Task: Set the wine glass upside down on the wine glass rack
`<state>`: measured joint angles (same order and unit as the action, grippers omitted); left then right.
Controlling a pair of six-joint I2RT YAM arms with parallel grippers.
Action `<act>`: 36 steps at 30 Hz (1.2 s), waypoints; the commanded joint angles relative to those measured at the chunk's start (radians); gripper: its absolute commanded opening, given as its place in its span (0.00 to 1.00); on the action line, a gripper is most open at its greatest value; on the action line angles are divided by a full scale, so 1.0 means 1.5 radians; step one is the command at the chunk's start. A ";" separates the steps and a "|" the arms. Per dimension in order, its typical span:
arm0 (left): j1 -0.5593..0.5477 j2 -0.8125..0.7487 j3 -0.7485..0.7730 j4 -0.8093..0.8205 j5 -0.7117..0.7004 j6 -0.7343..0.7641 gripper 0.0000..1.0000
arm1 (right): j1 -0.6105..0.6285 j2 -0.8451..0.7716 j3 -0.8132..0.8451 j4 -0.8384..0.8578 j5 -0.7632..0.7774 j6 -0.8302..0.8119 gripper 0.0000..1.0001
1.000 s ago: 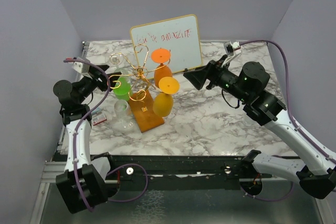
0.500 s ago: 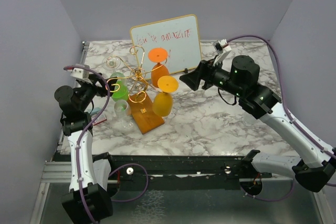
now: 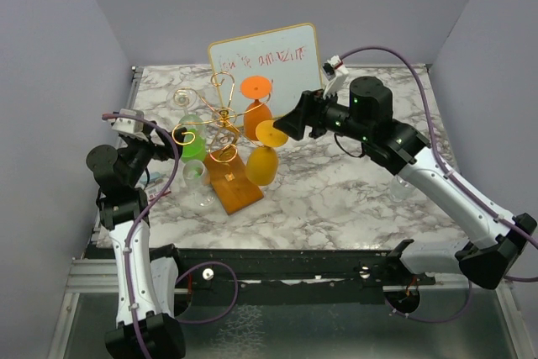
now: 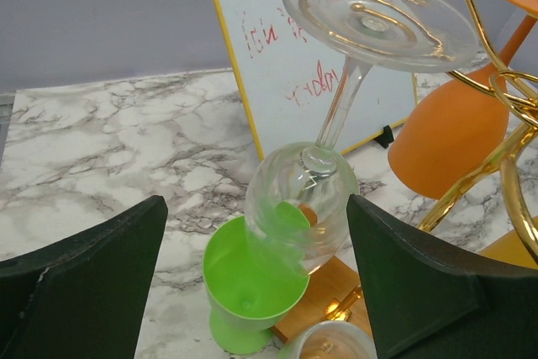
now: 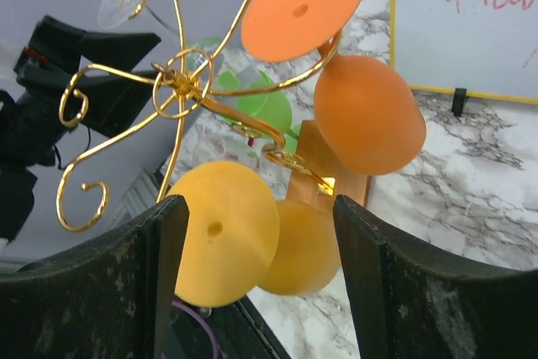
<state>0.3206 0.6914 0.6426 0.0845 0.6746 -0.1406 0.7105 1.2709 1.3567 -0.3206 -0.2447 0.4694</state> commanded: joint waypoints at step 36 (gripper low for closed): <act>-0.010 -0.042 -0.014 -0.043 -0.036 0.045 0.87 | 0.003 0.166 0.003 0.279 0.028 0.250 0.34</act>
<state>0.3164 0.6403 0.6308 0.0174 0.6159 -0.0883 0.7101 1.4982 1.3727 0.0097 -0.1967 0.8047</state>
